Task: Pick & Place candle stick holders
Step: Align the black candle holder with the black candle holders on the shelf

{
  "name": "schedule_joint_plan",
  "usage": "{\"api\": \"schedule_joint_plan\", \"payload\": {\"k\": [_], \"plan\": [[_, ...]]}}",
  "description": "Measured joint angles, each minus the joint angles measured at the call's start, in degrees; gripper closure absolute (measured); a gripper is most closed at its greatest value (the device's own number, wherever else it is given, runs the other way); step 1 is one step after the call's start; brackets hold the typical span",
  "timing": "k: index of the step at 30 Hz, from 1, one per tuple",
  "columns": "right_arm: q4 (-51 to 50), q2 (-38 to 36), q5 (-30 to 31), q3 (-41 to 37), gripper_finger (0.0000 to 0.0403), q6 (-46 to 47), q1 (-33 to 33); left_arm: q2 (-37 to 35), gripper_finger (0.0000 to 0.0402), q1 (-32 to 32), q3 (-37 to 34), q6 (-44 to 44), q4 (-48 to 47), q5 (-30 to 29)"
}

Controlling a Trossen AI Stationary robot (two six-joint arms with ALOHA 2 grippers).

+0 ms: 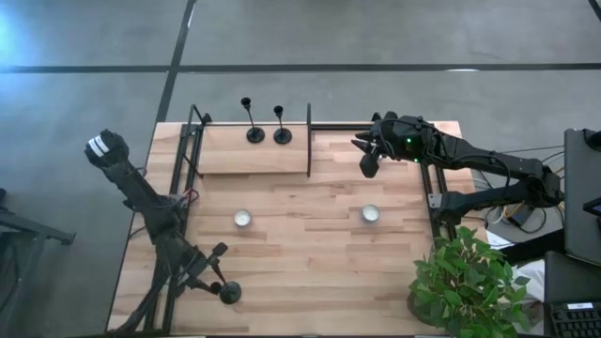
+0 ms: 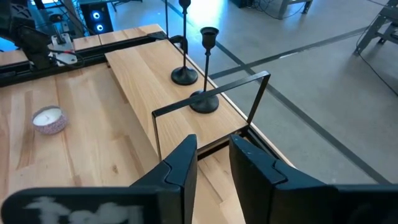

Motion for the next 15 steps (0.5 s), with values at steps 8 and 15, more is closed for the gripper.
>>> {"api": "schedule_joint_plan", "payload": {"k": [8, 15], "plan": [[0.0, 0.0, 0.0, 0.0, 0.0326, 0.0, 0.0, 1.77, 0.0229, 0.2, 0.31, -0.82, 1.62, 0.08], [0.0, 0.0, -0.02, 0.0, 0.0337, 0.0, 0.0, 3.43, 0.0272, 0.59, 0.31, -1.0, 3.71, 0.95]]}}
